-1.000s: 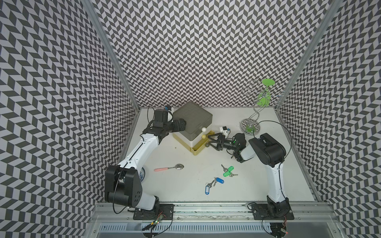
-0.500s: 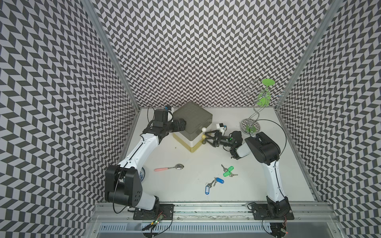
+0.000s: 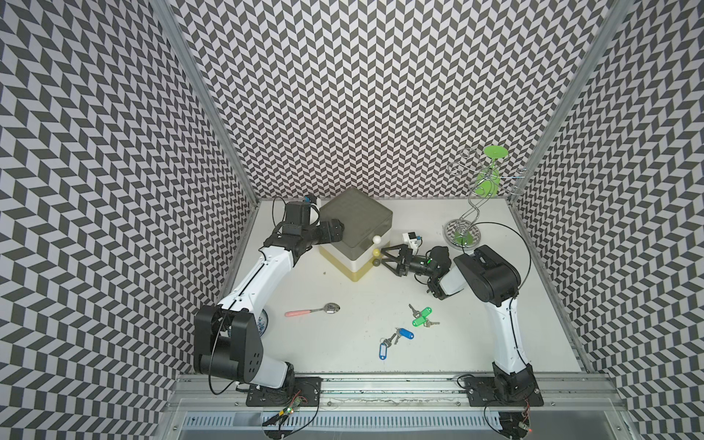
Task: Take the keys out of the drawer
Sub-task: Close the drawer in the storage box, then reset both arms
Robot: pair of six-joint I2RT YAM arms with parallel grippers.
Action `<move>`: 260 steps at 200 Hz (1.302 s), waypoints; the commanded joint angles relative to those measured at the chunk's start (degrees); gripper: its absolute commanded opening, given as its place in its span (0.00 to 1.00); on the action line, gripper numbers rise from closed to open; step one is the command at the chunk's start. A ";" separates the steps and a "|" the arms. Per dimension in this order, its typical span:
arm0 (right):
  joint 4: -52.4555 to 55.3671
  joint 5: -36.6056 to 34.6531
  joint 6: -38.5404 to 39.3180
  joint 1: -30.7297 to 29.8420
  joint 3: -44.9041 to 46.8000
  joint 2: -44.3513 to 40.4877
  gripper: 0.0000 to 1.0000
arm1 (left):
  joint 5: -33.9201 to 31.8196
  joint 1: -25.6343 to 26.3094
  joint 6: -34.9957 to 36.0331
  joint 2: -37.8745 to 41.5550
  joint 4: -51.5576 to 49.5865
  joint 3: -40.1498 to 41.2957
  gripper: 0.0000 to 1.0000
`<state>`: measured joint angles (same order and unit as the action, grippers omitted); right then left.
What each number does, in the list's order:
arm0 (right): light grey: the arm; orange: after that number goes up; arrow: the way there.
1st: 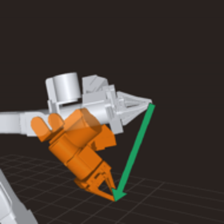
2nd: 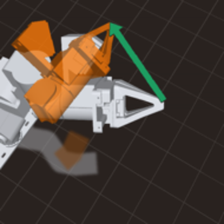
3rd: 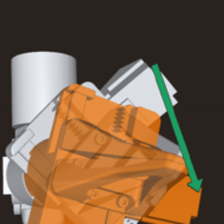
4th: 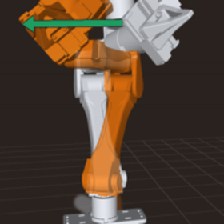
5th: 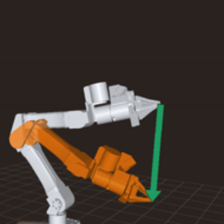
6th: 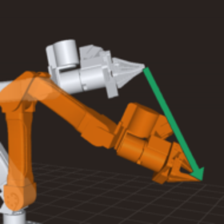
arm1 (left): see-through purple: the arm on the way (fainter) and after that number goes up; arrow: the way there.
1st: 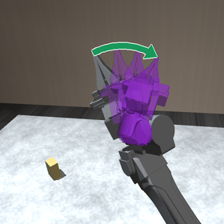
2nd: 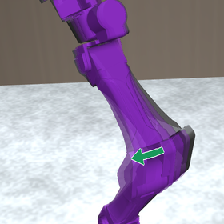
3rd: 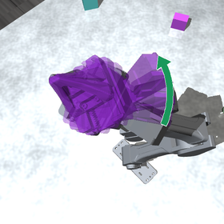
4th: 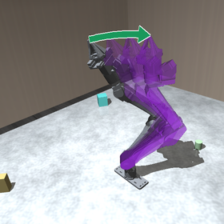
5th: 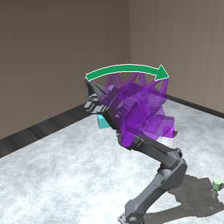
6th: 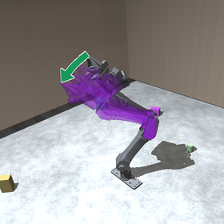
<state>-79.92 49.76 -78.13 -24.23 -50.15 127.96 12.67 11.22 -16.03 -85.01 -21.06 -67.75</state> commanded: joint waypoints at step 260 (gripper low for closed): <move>52.49 -47.13 75.71 23.66 22.96 -65.14 0.99 | -31.45 1.52 -1.99 25.89 8.92 24.72 1.00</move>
<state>-18.57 9.19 -8.88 -2.68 -30.35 59.81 -9.74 13.04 -17.67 -60.25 -22.68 -48.23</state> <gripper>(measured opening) 0.995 0.998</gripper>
